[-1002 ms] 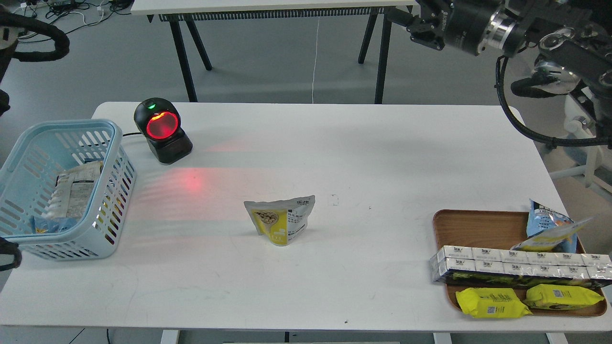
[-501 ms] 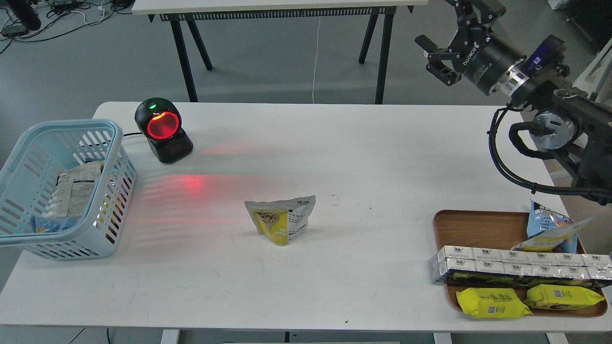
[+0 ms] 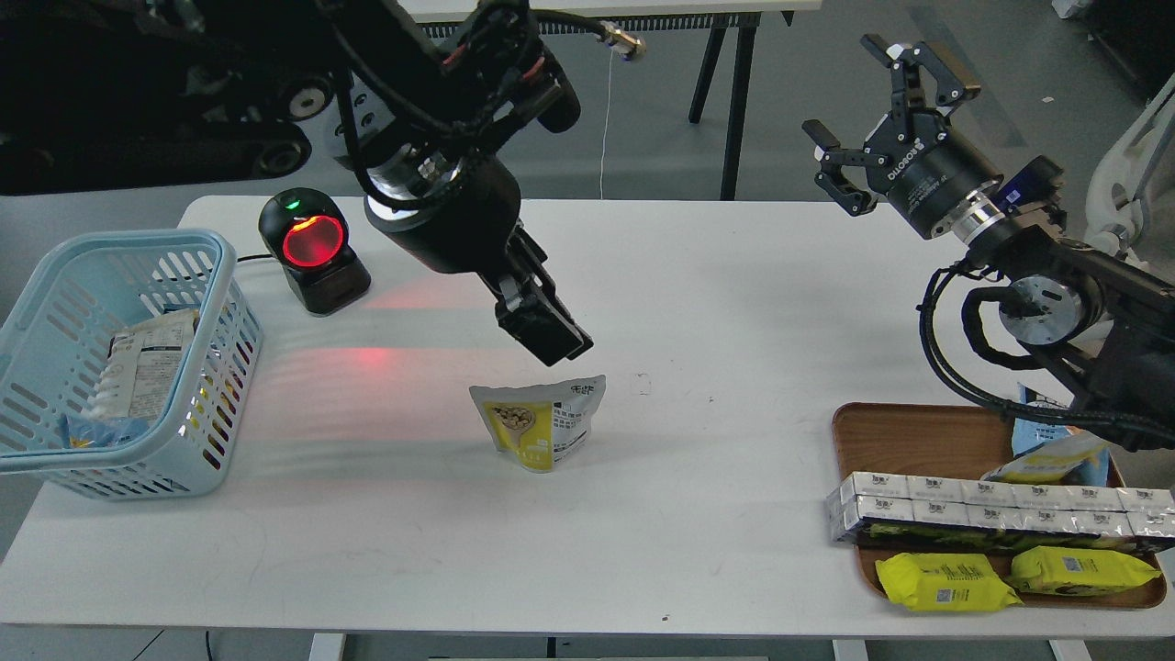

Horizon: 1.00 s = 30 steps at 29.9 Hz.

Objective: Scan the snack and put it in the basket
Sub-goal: 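Reach the left gripper down to the yellow packet on the table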

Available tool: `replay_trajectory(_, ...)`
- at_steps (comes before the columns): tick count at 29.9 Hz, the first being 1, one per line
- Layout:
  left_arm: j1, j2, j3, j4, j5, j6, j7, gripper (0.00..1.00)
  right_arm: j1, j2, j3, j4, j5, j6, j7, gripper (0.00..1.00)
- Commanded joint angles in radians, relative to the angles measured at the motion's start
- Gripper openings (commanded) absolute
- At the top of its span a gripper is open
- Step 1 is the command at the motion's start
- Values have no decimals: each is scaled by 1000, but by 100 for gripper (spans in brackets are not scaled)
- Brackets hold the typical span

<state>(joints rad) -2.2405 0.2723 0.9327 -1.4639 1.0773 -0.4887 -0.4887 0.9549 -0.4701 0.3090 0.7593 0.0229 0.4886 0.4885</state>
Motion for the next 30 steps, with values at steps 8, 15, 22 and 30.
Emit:
replay_trajectory(8,160,-102,46,116,-4,0,0,99,-2,-15,15,3,0,0,0,95)
replay_trajectory(15,235,-120,46,135,-5,0,0,99,-13,-15,18,3,0,0,0,95)
replay_trajectory(22,303,-143,44,181,-13,0,0,99,-38,-16,18,8,0,0,0,95)
replay_trajectory(30,352,-148,44,220,-14,10,0,90,-64,-34,67,32,0,0,0,95)
